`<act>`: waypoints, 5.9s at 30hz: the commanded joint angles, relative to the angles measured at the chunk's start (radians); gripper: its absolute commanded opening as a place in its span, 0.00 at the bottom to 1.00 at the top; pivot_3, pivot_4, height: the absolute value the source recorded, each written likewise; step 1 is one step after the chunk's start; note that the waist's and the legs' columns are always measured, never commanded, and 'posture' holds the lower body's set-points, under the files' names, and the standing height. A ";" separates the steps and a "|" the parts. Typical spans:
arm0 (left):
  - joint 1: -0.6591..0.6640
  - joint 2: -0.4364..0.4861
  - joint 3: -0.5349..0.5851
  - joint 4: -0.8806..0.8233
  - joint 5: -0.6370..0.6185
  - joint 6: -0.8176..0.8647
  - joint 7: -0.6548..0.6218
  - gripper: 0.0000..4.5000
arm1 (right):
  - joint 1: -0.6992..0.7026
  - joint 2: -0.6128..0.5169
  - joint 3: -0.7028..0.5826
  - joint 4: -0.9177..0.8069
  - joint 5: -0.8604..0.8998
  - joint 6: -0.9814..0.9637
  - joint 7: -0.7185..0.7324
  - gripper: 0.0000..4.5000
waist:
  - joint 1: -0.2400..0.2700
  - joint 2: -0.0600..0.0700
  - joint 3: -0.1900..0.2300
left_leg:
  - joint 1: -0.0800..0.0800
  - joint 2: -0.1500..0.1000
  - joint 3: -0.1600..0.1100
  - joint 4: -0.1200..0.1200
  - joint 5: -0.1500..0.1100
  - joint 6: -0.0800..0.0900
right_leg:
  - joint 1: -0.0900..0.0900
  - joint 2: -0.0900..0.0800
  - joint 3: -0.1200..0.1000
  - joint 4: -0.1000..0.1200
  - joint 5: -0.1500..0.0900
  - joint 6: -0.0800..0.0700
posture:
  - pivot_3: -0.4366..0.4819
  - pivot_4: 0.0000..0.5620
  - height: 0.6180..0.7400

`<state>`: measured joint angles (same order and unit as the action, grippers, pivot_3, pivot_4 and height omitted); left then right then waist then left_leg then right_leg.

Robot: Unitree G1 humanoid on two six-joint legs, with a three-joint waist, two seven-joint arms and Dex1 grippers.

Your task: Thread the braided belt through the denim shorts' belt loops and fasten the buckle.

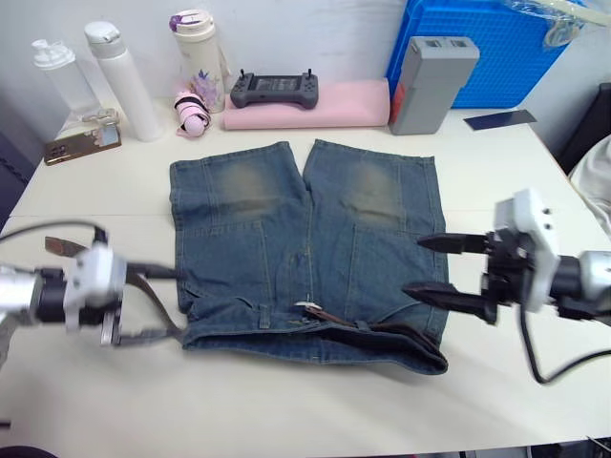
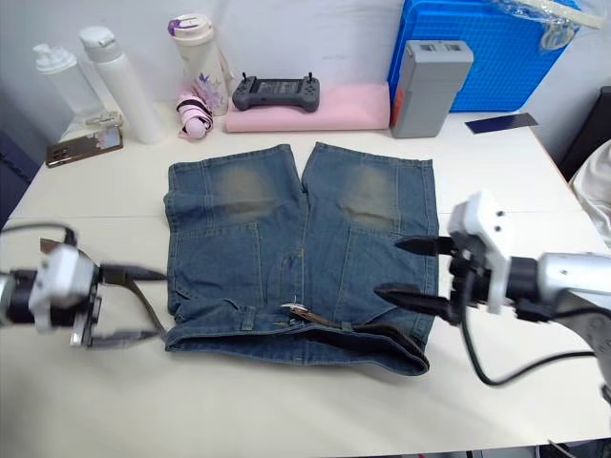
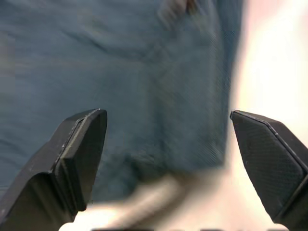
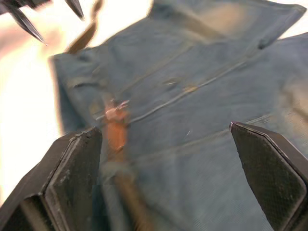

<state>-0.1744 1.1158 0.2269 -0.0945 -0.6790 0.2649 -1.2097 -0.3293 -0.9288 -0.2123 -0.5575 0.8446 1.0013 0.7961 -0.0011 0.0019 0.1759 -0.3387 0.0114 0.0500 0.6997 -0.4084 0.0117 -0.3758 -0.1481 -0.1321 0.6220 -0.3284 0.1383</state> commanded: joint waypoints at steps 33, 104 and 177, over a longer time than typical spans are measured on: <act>-0.444 -0.435 -0.474 0.852 0.879 -0.474 0.556 0.07 | -0.332 0.335 0.538 0.700 -0.763 -0.149 -0.383 0.00 | -0.026 0.010 -0.040 | 0.028 0.005 0.006 -0.001 0.001 -0.001 | 0.023 -0.003 -0.003 0.000 0.004 -0.003 | 0.48 0.27 1.00; -0.120 -0.470 -0.040 -0.310 0.706 0.395 0.893 0.06 | -0.055 0.327 0.227 -0.057 -0.150 -0.068 -0.166 1.00 | 0.000 -0.004 -0.003 | -0.005 -0.002 -0.011 -0.002 0.001 -0.001 | -0.002 0.001 -0.005 -0.004 0.004 -0.003 | 0.48 0.27 1.00; 0.118 -0.176 -0.350 -0.120 0.687 -0.484 0.153 0.53 | -0.063 0.312 0.457 -0.031 -0.886 -0.552 -0.105 0.00 | -0.002 0.000 -0.001 | -0.014 0.000 -0.002 0.004 0.001 -0.001 | -0.009 0.003 -0.013 -0.003 0.004 -0.004 | 0.48 0.27 1.00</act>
<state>-0.0732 0.9242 -0.1059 -0.2620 -0.0479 -0.1822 -1.0551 -0.3869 -0.6186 0.2739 -0.5401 -0.0505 0.4509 0.6942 -0.0029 0.0017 0.1748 -0.3525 0.0120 0.0478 0.7033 -0.4076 0.0104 -0.3843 -0.1456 -0.1448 0.6193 -0.3248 0.1345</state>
